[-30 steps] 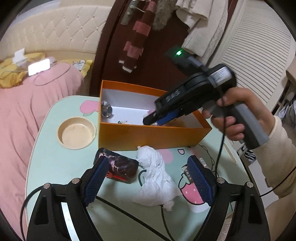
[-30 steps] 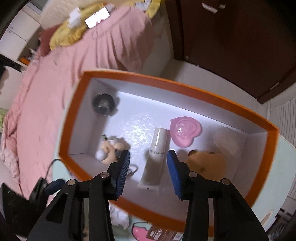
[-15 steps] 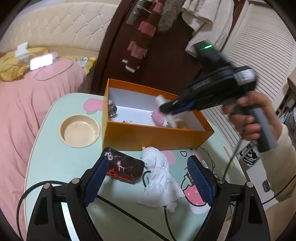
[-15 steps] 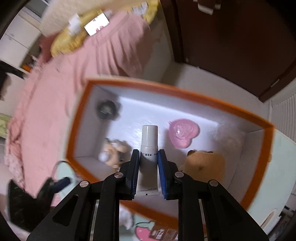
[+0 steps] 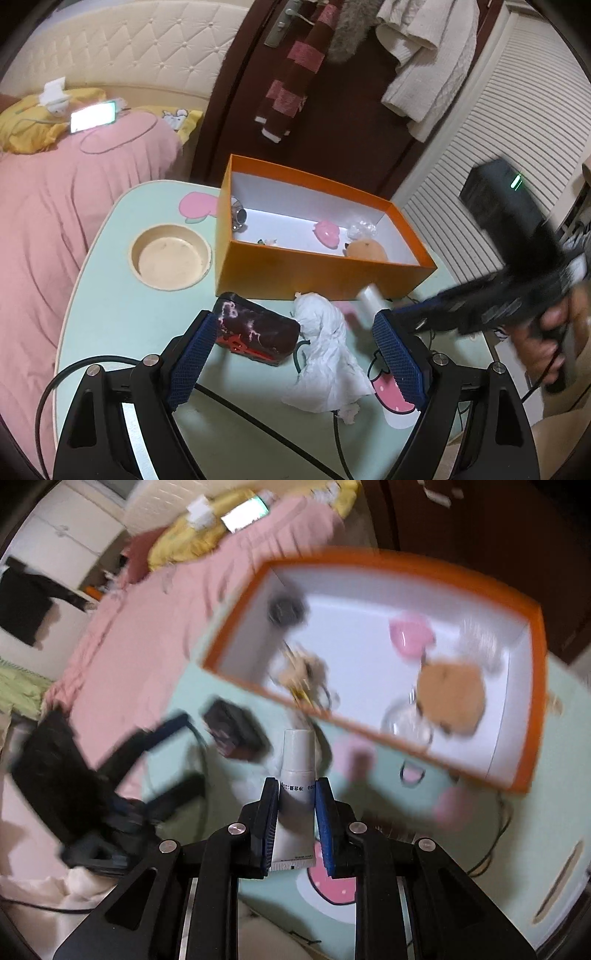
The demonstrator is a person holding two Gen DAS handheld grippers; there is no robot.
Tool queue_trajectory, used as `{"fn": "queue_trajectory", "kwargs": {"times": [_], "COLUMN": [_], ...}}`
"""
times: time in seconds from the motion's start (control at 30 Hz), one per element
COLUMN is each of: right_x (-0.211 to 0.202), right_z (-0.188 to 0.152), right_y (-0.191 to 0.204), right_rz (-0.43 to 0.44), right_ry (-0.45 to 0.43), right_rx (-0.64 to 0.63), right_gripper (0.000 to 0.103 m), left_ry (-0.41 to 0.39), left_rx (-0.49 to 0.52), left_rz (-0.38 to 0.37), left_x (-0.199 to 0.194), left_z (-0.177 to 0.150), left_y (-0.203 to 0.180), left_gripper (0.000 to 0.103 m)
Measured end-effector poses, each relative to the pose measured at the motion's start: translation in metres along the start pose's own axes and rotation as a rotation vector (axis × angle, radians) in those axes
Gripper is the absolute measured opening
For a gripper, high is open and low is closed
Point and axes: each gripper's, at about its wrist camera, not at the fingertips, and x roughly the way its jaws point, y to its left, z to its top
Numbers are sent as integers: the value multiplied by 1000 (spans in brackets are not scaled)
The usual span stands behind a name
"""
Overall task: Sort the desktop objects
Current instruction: 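Lift the white tube out with the right gripper and set on table, then reach the left gripper into the box and grasp the cartoon figurine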
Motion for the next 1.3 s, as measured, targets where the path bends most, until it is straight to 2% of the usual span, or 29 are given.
{"fn": "queue_trajectory", "kwargs": {"times": [0.17,0.23,0.4,0.5,0.63,0.77,0.8,0.87,0.93,1.0,1.13,1.3], "right_x": [23,22,-1,-16,-20,-22,-20,-25,-31,-36,-44,-46], "right_z": [-6,-5,-8,-15,-25,-34,-36,-44,-50,-54,-62,-66], "right_y": [-12,-14,-18,-20,-30,-45,-47,-51,-55,-59,-67,-76], "right_rz": [-77,-39,-18,20,51,92,96,102,116,133,162,187], "right_ry": [13,7,-120,-179,-203,-216,-219,-229,-245,-265,-298,-317], "right_rx": [36,46,28,12,56,119,129,147,163,176,195,217], "right_gripper": [23,26,37,38,38,38,38,38,38,38,38,38], "left_ry": [2,3,9,30,64,221,290,445,572,678,779,824], "left_rx": [17,22,31,37,97,184,194,203,214,233,241,241], "left_rz": [13,19,25,17,29,64,66,69,86,119,217,277], "left_x": [-2,-2,-4,-4,0,31,45,77,102,124,150,161], "left_z": [1,2,10,25,69,112,118,126,124,118,107,104], "left_y": [-3,-4,-5,-5,-17,-40,-44,-49,-53,-56,-51,-49], "left_gripper": [86,86,86,86,86,85,82,67,60,58,56,54]}}
